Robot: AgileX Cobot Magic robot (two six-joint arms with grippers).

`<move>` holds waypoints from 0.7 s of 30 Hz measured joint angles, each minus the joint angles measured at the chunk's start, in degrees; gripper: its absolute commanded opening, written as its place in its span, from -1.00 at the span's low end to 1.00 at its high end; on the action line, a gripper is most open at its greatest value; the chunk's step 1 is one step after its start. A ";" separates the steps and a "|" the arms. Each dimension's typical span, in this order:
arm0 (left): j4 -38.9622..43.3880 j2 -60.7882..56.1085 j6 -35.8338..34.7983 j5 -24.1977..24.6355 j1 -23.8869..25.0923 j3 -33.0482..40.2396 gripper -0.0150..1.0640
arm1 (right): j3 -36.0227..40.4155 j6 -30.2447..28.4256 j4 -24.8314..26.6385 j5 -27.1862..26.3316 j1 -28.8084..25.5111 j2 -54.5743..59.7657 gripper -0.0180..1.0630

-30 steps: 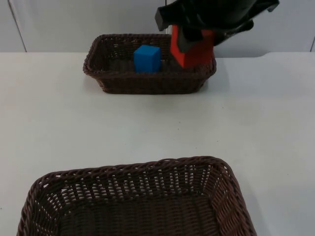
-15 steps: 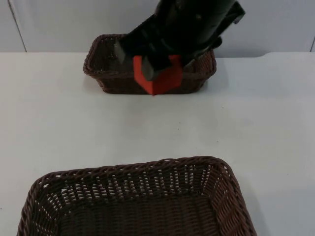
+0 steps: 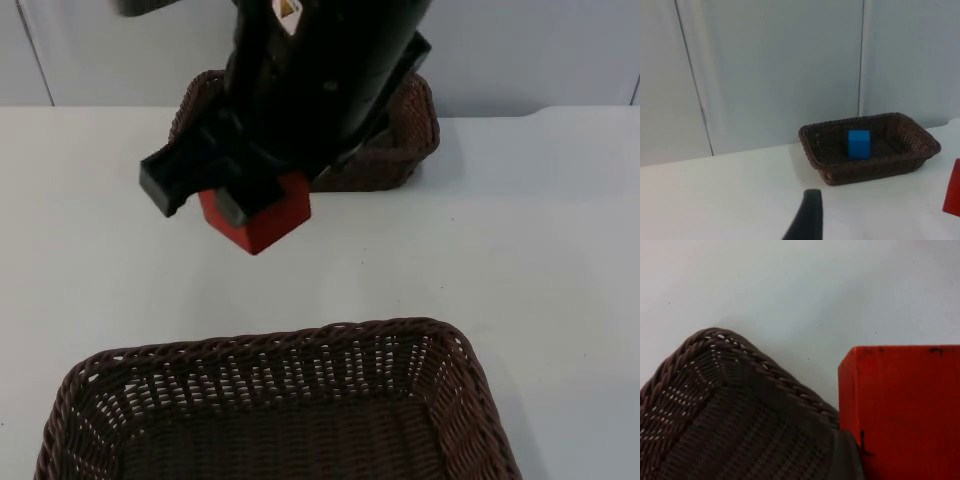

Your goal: Pick up one cube with the left hand and place it into the upper basket. Pick up one cube with the right hand and place it into the lower basket.

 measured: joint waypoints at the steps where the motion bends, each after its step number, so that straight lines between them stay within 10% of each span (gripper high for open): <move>1: 0.00 0.00 0.00 0.05 0.00 0.00 0.48 | 0.68 0.00 -0.04 -0.12 0.25 -0.66 -0.97; 21: 0.11 -0.03 0.00 0.14 0.00 0.00 0.48 | 23.70 -12.32 9.86 -10.23 0.62 -14.03 -0.97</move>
